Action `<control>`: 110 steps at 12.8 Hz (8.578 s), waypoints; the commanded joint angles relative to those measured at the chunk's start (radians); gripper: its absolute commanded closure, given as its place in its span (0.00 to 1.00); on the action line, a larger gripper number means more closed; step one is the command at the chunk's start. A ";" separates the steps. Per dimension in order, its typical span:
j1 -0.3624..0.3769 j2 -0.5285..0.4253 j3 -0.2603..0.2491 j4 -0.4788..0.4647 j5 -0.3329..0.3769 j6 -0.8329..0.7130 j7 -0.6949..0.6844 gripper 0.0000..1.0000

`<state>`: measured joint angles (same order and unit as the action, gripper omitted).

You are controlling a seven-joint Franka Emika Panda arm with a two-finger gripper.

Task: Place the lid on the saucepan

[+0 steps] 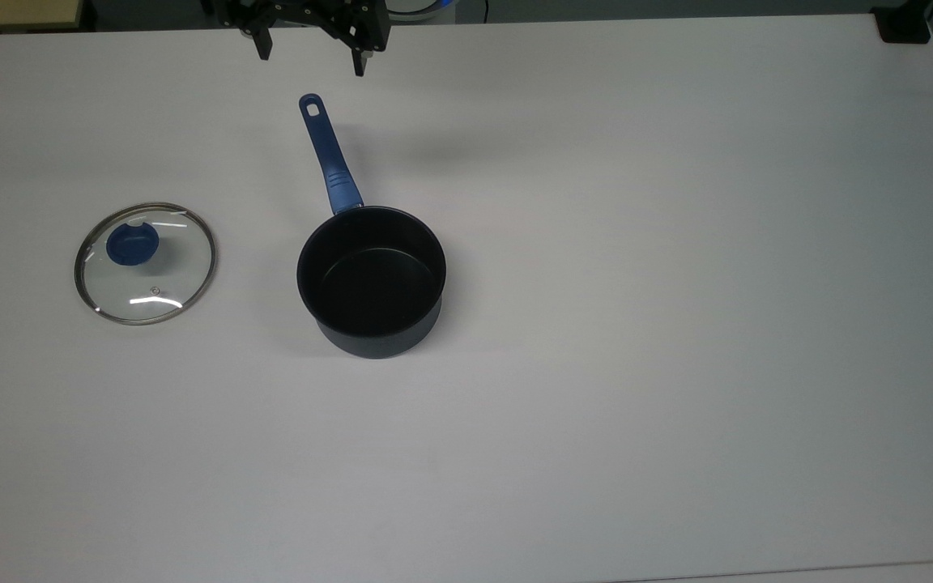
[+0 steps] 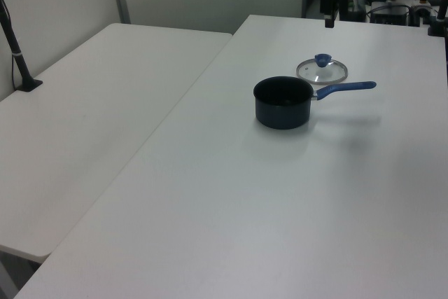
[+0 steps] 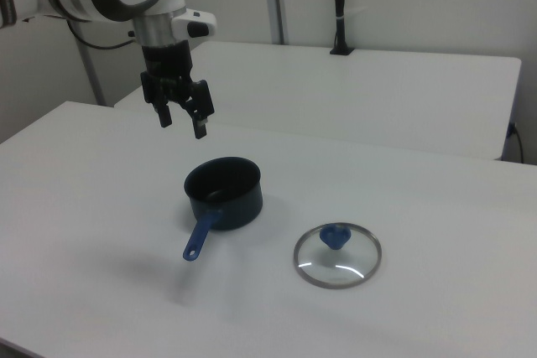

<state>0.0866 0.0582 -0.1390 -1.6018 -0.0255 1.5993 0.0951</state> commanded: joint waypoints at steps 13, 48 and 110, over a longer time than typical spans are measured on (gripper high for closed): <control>-0.030 -0.011 -0.016 0.013 -0.001 0.007 -0.041 0.00; -0.231 0.469 -0.133 0.002 0.065 0.587 -0.311 0.45; 0.116 0.322 -0.054 0.060 -0.100 0.286 0.040 0.51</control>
<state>0.2013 0.4105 -0.1950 -1.5206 -0.1011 1.9017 0.1476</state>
